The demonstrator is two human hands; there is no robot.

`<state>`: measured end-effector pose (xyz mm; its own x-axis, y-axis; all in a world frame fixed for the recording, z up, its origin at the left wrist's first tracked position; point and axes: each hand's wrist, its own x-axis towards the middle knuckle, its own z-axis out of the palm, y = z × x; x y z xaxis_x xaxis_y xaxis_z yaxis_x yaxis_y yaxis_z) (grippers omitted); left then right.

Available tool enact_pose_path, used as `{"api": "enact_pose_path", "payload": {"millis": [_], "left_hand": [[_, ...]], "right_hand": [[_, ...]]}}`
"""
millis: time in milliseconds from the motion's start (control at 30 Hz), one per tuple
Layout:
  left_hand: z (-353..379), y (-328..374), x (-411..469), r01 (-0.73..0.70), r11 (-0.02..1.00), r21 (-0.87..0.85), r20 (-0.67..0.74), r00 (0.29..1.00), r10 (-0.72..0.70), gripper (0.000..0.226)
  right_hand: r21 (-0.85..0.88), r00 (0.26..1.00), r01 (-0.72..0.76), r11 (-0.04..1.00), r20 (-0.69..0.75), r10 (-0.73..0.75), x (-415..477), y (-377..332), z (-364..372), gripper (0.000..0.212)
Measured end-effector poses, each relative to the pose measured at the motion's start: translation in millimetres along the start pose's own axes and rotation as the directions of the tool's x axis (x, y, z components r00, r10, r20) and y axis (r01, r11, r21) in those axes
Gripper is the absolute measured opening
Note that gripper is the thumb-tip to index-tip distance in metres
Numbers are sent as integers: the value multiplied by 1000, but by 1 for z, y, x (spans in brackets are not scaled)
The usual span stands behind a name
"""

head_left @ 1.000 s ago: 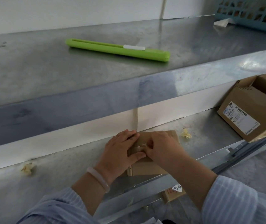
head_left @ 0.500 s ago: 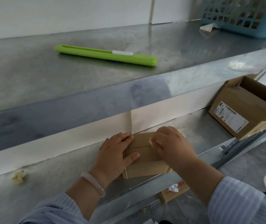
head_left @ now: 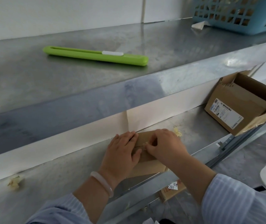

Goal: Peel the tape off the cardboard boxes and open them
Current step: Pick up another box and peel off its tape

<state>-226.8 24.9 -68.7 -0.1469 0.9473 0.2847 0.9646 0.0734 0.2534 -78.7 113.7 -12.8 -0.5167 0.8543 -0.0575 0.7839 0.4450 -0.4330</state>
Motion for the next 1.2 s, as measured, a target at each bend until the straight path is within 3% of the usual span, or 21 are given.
{"api": "enact_pose_path", "payload": {"millis": [200, 333, 533, 733, 867, 967, 1200], "left_hand": [[-5, -2, 2, -8, 1000, 2, 32, 999, 8, 53], [-3, -2, 2, -1, 1000, 13, 42, 999, 0, 55], [-2, -4, 0, 4, 1000, -11, 41, 999, -4, 55], [0, -5, 0, -4, 1000, -10, 16, 1000, 4, 52], [-2, -7, 0, -60, 998, 1, 2, 998, 60, 43], [-3, -8, 0, -62, 998, 3, -10, 998, 62, 40], [-2, -6, 2, -52, 998, 23, 9, 999, 52, 43]], "right_hand": [[120, 996, -60, 991, -65, 68, 3, 16, -22, 15], [226, 995, -95, 970, 19, 93, 8, 29, -34, 13], [118, 998, -53, 992, 23, 50, -2, 8, -9, 21], [-78, 1000, -12, 997, -26, 10, 0, 0, -2, 14], [-21, 1000, -9, 1000, -28, 8, 2, 9, -14, 6], [22, 988, -60, 998, -145, 62, 6, 31, -37, 9], [-45, 968, 171, 984, -179, -176, -5, 41, -24, 15]]}}
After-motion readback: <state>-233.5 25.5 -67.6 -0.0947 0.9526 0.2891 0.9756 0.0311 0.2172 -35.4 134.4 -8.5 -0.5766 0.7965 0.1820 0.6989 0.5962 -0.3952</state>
